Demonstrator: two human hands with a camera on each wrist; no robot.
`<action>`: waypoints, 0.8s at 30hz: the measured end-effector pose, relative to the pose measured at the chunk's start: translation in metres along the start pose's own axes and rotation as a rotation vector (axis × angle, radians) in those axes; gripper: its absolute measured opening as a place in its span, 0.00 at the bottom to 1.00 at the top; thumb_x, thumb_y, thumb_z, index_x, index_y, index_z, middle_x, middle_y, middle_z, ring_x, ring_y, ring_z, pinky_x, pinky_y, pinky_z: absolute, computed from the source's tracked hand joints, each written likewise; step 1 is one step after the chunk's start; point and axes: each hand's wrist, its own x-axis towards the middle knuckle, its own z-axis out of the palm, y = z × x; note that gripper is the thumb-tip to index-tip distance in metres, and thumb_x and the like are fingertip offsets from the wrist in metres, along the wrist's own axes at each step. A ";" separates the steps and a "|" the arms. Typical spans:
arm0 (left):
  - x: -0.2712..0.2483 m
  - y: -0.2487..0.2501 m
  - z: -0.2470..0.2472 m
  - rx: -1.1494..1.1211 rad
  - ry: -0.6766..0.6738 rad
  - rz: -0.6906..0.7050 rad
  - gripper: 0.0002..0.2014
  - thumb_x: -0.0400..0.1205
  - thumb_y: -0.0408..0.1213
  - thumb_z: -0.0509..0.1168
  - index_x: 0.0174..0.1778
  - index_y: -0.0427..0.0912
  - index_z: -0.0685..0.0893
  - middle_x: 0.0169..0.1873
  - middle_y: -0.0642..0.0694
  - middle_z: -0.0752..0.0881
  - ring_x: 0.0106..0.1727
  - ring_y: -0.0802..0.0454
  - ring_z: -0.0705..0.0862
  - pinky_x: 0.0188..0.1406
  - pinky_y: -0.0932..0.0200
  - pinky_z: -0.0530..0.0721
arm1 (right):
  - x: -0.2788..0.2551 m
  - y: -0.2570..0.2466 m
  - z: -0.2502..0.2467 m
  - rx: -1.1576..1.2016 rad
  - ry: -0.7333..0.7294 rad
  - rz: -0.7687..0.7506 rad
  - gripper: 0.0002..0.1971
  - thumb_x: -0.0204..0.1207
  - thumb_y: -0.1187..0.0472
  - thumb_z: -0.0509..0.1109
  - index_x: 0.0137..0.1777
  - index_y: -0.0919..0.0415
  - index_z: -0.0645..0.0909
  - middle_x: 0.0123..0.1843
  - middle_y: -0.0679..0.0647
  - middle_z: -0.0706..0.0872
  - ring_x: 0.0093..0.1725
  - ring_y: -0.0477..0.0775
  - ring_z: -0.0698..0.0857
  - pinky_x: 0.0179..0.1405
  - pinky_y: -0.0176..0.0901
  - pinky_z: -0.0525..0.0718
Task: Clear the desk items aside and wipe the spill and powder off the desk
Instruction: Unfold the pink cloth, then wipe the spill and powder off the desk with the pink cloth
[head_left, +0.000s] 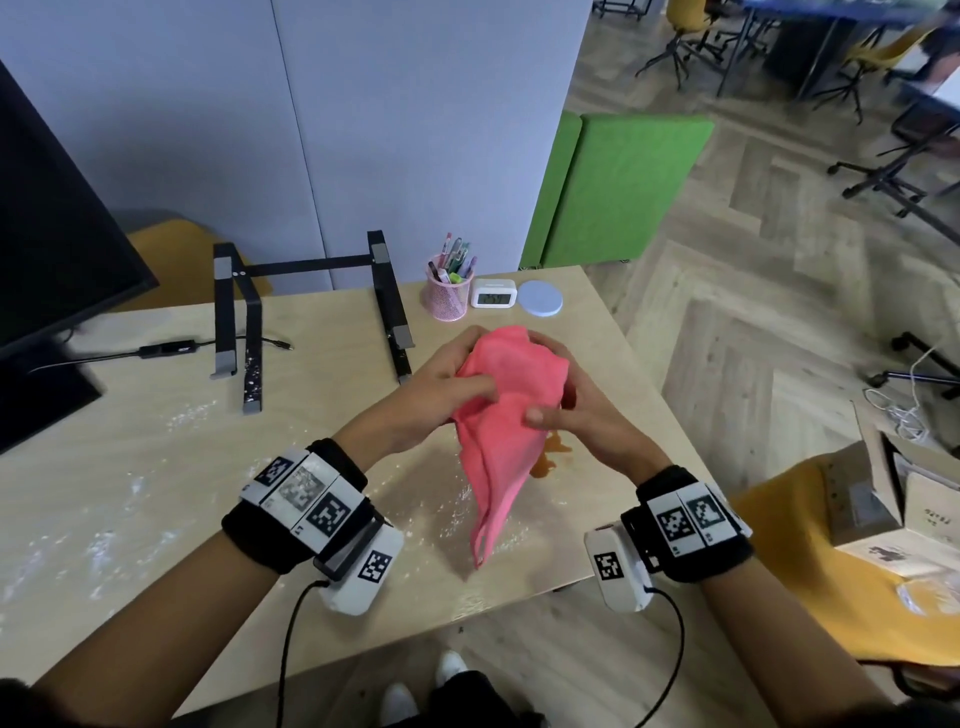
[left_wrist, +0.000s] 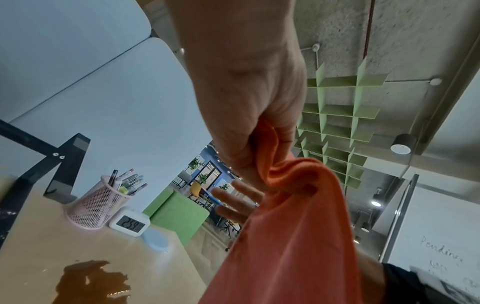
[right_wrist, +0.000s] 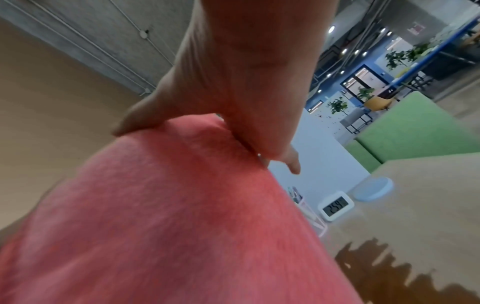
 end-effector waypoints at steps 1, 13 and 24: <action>0.000 0.000 0.000 0.008 0.004 0.004 0.21 0.70 0.26 0.63 0.60 0.40 0.75 0.36 0.49 0.78 0.30 0.61 0.78 0.20 0.68 0.75 | -0.001 0.004 -0.002 0.014 -0.035 0.046 0.44 0.53 0.53 0.84 0.71 0.52 0.69 0.57 0.52 0.84 0.49 0.53 0.85 0.43 0.51 0.85; 0.026 -0.033 -0.034 0.093 0.339 -0.093 0.17 0.79 0.22 0.57 0.43 0.48 0.84 0.38 0.55 0.83 0.31 0.55 0.73 0.21 0.67 0.68 | -0.040 0.039 -0.043 0.185 -0.038 0.160 0.23 0.70 0.67 0.69 0.67 0.57 0.78 0.59 0.53 0.87 0.57 0.53 0.86 0.50 0.40 0.84; 0.023 -0.107 0.044 0.247 -0.254 -0.530 0.14 0.85 0.41 0.58 0.67 0.47 0.76 0.47 0.51 0.83 0.47 0.54 0.84 0.35 0.65 0.80 | -0.031 0.066 -0.089 0.458 0.329 0.257 0.27 0.65 0.61 0.76 0.63 0.72 0.76 0.50 0.67 0.89 0.47 0.60 0.90 0.39 0.43 0.88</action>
